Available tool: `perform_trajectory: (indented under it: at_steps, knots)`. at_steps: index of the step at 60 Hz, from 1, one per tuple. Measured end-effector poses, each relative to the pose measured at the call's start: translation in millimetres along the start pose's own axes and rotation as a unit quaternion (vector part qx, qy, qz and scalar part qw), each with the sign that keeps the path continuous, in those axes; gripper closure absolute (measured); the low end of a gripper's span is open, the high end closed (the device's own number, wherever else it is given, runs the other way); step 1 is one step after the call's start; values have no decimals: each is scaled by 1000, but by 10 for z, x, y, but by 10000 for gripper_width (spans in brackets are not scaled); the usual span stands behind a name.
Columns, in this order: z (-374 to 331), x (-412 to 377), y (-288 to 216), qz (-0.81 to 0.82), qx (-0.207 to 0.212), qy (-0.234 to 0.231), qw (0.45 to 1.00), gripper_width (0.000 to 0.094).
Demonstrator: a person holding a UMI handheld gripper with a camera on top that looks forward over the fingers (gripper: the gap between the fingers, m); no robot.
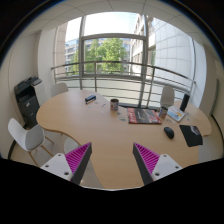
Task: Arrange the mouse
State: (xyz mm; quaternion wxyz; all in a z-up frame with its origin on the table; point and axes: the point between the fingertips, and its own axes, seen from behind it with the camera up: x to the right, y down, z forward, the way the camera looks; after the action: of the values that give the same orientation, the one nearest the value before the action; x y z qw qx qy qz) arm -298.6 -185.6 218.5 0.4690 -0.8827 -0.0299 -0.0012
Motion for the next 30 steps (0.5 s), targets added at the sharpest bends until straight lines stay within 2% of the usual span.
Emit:
perform_trajectory:
  at_steps: [10,21,30]
  knots:
    - [136,462,435,12,-39,22,999,96]
    - [551,1669,1159,31,-95,63,993,95]
    - [1119,2808,1287,31,-100,94,990,92]
